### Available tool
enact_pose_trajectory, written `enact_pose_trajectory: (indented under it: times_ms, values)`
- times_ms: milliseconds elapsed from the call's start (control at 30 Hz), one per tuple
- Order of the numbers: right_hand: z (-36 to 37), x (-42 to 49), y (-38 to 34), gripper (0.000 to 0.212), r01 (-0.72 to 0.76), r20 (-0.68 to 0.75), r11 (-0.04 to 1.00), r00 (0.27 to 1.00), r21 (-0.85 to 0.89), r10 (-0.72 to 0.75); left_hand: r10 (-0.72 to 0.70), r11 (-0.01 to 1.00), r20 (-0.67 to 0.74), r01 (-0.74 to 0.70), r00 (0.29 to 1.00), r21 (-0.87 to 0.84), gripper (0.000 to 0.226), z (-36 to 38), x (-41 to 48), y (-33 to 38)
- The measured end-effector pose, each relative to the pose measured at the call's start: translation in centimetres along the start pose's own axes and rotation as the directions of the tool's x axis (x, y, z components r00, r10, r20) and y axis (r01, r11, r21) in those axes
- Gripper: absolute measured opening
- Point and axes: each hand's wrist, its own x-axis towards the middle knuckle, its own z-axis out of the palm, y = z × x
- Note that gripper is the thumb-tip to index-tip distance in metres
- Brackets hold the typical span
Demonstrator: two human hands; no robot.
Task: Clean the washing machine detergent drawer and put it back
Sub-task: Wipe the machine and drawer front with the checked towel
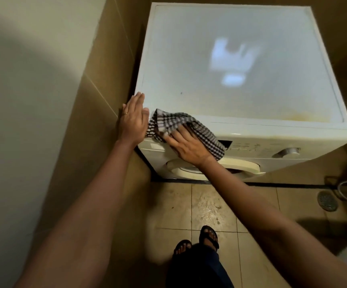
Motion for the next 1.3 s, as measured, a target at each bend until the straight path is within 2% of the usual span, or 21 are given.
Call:
enact_pose_trajectory:
  times_ms: [133,167,267,367,433,533,600,667,767,900,933,967,1133,1233,1300]
  values:
    - [0.0,-2.1,0.9,0.056,-0.080,-0.043,0.992,0.996,-0.101,0.076,0.004,1.000,0.016,-0.004,1.000,-0.008,0.047,0.0,-0.1,0.0]
    - [0.2,-3.3,1.5,0.058,-0.143,-0.056,0.984,0.989,-0.103,0.138,-0.004,1.000,0.021,0.004,1.000,-0.007,0.049,-0.1,0.0,0.0]
    - [0.8,-8.1,4.0,0.065,-0.406,-0.121,0.914,0.907,-0.006,0.403,-0.010,1.000,0.035,0.010,0.999,0.005,0.052,-0.1,0.0,0.1]
    - [0.9,-13.1,7.9,0.056,-0.531,-0.074,0.841,0.839,0.101,0.539,-0.011,1.000,0.040,0.010,0.999,0.021,0.051,0.0,0.0,0.1]
    - [0.1,-15.3,9.9,0.054,-0.659,0.042,0.731,0.747,0.178,0.663,-0.017,0.999,0.042,0.015,0.999,0.030,0.052,-0.1,0.1,0.1]
    - [-0.8,-18.3,12.9,0.055,-0.842,0.192,0.481,0.528,0.244,0.827,-0.017,0.998,0.046,0.014,0.999,0.065,0.054,-0.3,0.1,0.2]
    - [-1.4,-20.1,15.6,0.057,-0.909,0.270,0.334,0.396,0.248,0.877,-0.013,0.994,0.052,0.008,0.999,0.108,0.052,-0.3,0.0,0.4]
    - [-1.7,-21.5,18.2,0.057,-0.935,0.322,0.270,0.335,0.231,0.886,-0.036,0.987,0.052,0.028,0.998,0.157,0.049,-0.2,0.1,0.6]
    - [-2.0,-22.6,20.3,0.056,-0.955,0.374,0.240,0.289,0.174,0.881,-0.082,0.977,0.028,0.075,0.996,0.198,0.050,-0.3,-0.1,2.3]
    - [-2.6,-19.4,18.6,0.054,-0.990,0.449,0.108,0.138,0.092,0.883,-0.047,0.995,0.059,0.042,0.997,0.090,0.051,0.6,-1.3,6.6]
    - [-2.9,-18.1,17.5,0.055,-0.989,0.458,0.121,0.145,0.083,0.877,-0.044,0.998,0.075,0.041,0.996,0.041,0.051,0.9,-1.7,7.9]
    - [-3.2,-16.6,16.2,0.056,-0.983,0.468,0.161,0.182,0.086,0.865,-0.046,0.999,0.085,0.048,0.995,-0.014,0.050,1.2,-2.0,9.3]
    - [-4.6,-8.6,9.7,0.058,-0.890,0.540,0.383,0.455,0.247,0.709,-0.125,0.964,0.058,0.135,0.991,-0.228,0.041,2.5,-3.3,14.4]
    - [-5.5,-5.3,7.1,0.058,-0.741,0.529,0.562,0.664,0.368,0.528,-0.182,0.945,0.063,0.193,0.981,-0.266,0.038,2.6,-3.4,15.8]
    - [-5.5,-4.6,7.6,0.056,-0.623,0.504,0.645,0.768,0.443,0.395,-0.189,0.942,0.065,0.199,0.980,-0.269,0.036,2.5,-3.1,16.2]
